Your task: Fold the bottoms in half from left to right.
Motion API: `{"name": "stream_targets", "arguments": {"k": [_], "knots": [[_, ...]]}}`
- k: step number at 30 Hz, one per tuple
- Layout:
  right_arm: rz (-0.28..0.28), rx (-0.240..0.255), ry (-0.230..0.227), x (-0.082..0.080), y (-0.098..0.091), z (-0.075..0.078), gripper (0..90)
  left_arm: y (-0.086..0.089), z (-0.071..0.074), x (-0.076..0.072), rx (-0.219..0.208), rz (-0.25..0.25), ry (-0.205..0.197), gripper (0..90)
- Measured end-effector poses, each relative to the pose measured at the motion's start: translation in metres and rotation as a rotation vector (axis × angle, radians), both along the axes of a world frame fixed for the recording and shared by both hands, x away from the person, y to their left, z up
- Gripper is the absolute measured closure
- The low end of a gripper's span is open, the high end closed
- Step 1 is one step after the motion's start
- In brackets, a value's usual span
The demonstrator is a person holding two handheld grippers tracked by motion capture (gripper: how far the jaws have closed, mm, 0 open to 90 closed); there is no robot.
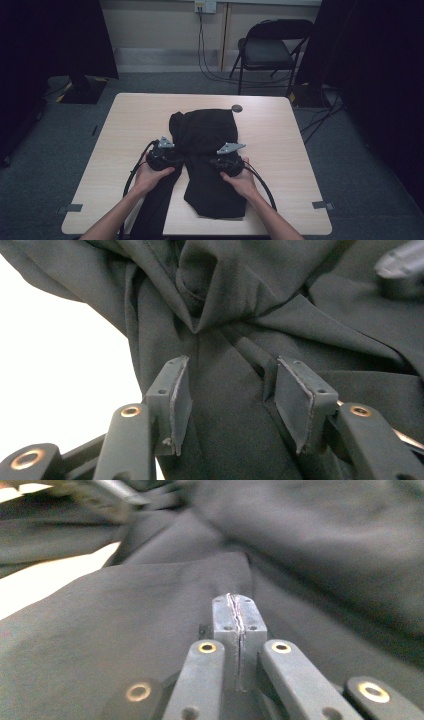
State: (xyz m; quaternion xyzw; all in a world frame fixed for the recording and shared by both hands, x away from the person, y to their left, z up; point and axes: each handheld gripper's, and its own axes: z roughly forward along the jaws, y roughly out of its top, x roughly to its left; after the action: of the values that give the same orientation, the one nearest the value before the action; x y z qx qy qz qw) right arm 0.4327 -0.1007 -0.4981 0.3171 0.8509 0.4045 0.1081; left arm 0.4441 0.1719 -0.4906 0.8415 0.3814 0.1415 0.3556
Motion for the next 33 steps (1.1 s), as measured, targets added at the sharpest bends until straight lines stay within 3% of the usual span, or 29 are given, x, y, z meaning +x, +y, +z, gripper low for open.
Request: {"name": "stream_targets", "arguments": {"k": [4, 6, 8, 12, 14, 16, 18, 20, 23, 25, 27, 29, 31, 33], "knots": [[0.063, 0.071, 0.021, -0.019, 0.001, 0.015, 90.0, 0.000, 0.001, 0.000, 0.002, 0.004, 0.000, 48.3], [0.109, 0.125, 0.021, -0.035, 0.003, 0.032, 90.0, 0.000, 0.002, -0.001, 0.008, 0.006, -0.007, 48.5], [0.171, 0.118, 0.012, -0.054, 0.005, 0.040, 90.0, 0.000, 0.004, -0.002, -0.010, 0.014, -0.017, 48.7], [0.230, 0.131, 0.050, -0.087, 0.001, 0.040, 90.0, -0.002, 0.017, -0.010, -0.063, -0.001, -0.041, 48.8], [0.260, 0.133, 0.080, -0.104, -0.003, 0.036, 90.0, -0.008, 0.025, -0.019, -0.089, -0.039, -0.079, 49.6], [0.268, 0.115, 0.089, -0.113, -0.006, 0.033, 89.7, -0.016, 0.028, -0.025, -0.106, -0.072, -0.090, 50.4], [0.250, 0.136, 0.102, -0.119, -0.015, 0.033, 82.2, -0.026, 0.026, -0.029, -0.092, -0.120, -0.091, 51.6], [0.236, 0.143, 0.076, -0.119, -0.021, 0.039, 72.0, -0.037, 0.022, -0.032, -0.080, -0.169, -0.069, 51.7], [0.173, 0.193, 0.036, -0.108, -0.035, 0.052, 66.4, -0.050, 0.013, -0.035, -0.056, -0.214, -0.036, 51.7], [0.137, 0.181, 0.012, -0.098, -0.038, 0.053, 66.5, -0.056, 0.007, -0.038, -0.020, -0.244, -0.020, 51.7], [0.110, 0.123, 0.001, -0.083, -0.036, 0.045, 65.9, -0.058, 0.005, -0.040, 0.004, -0.254, -0.012, 51.5], [0.100, 0.084, 0.034, -0.070, -0.029, 0.032, 63.8, -0.058, 0.001, -0.038, 0.013, -0.250, 0.014, 50.5], [0.097, 0.040, 0.050, -0.061, -0.022, 0.021, 62.0, -0.056, -0.001, -0.038, 0.001, -0.252, 0.013, 49.8], [0.100, 0.026, 0.074, -0.057, -0.017, 0.012, 61.1, -0.054, 0.000, -0.037, 0.021, -0.244, 0.010, 49.5]]}}
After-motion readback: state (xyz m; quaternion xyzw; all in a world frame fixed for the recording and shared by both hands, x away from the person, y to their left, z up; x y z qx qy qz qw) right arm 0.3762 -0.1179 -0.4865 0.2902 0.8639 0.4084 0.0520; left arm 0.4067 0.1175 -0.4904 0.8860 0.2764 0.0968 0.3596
